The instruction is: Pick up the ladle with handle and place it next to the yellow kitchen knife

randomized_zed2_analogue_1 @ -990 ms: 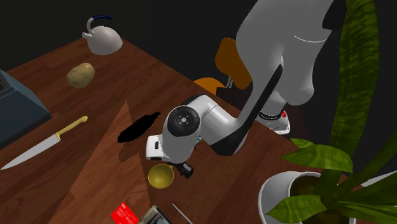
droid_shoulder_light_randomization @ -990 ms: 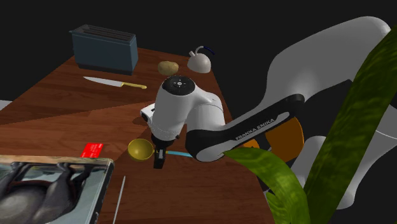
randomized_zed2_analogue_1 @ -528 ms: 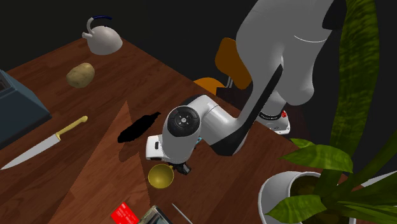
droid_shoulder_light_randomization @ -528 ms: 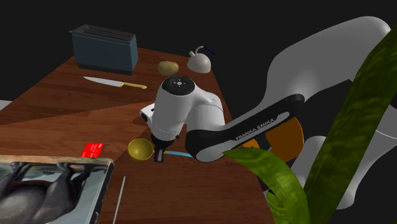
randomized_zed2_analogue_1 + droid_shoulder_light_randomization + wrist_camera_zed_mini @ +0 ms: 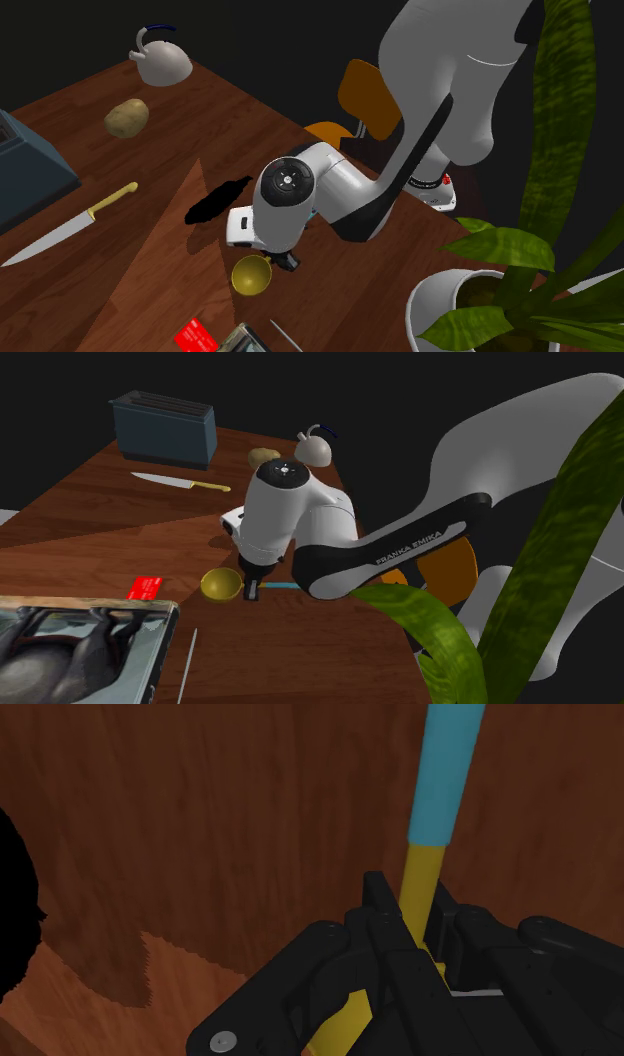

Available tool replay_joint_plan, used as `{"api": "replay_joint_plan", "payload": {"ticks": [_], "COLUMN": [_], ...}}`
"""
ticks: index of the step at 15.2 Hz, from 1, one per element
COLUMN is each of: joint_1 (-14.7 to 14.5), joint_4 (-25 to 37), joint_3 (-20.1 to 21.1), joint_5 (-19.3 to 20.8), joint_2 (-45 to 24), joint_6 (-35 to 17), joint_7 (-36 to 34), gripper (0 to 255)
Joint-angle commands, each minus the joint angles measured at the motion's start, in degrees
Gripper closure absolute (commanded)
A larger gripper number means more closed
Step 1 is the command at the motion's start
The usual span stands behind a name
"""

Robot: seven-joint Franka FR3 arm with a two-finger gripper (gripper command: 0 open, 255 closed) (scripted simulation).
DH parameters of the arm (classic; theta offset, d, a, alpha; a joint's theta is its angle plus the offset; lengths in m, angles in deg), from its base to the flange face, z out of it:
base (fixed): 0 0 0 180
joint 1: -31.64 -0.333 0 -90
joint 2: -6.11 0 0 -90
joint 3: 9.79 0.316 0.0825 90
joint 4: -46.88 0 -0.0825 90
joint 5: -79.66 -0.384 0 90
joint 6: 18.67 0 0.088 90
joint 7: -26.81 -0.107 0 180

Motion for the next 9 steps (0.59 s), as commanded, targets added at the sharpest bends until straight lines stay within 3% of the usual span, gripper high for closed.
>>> {"api": "replay_joint_plan", "payload": {"ticks": [1, 9], "joint_1": [-0.05, -0.26], "joint_4": [0.58, 3.33], "joint_3": [0.04, -0.13], "joint_5": [-0.99, -3.93], "joint_2": [1.09, 4.73], "joint_6": [1.52, 7.39], "joint_7": [0.85, 3.58], "gripper": [255, 255]}}
